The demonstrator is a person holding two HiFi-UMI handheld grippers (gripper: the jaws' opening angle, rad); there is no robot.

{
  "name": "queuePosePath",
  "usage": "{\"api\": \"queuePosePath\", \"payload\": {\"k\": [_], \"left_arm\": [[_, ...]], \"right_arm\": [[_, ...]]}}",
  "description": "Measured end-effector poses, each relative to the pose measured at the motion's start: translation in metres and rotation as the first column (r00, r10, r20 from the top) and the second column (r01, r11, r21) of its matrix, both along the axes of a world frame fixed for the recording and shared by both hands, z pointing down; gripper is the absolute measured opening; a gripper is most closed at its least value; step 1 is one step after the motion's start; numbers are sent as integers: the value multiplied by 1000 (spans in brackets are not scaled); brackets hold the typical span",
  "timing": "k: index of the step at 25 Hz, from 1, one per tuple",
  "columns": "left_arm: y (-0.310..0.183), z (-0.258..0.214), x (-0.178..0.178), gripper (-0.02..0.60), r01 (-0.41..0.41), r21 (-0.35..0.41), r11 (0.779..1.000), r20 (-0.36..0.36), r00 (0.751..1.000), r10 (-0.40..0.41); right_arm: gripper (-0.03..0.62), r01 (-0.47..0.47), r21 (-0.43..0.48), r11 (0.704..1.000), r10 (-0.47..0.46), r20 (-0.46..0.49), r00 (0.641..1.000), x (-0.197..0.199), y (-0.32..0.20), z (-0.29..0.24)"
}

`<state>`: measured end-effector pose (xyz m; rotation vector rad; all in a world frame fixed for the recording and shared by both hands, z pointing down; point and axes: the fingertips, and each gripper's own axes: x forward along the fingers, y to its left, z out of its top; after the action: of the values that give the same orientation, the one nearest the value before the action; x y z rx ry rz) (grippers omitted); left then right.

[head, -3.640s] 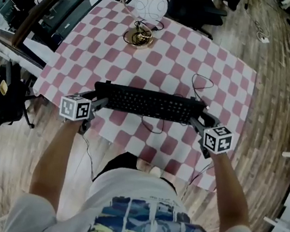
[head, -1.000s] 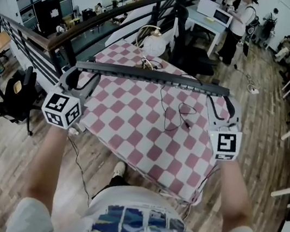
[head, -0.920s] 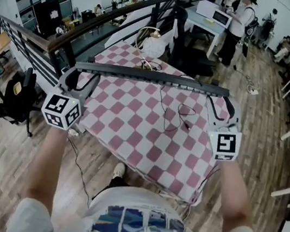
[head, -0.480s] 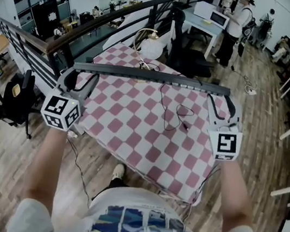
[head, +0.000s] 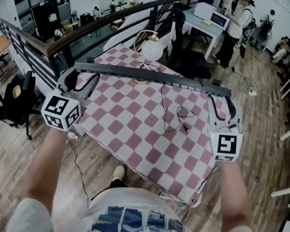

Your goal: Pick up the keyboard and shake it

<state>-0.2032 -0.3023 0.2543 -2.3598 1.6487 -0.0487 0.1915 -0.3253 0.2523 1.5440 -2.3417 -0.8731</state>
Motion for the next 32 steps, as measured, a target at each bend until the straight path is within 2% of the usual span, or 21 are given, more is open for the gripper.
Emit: {"api": "queuePosePath", "payload": {"k": [32], "left_arm": [[10,-1,6,250,14,-3,1000,1,1000,-14]], "right_arm": [[181,-5,32,999,5,-14,1000,6,12,-8]]}}
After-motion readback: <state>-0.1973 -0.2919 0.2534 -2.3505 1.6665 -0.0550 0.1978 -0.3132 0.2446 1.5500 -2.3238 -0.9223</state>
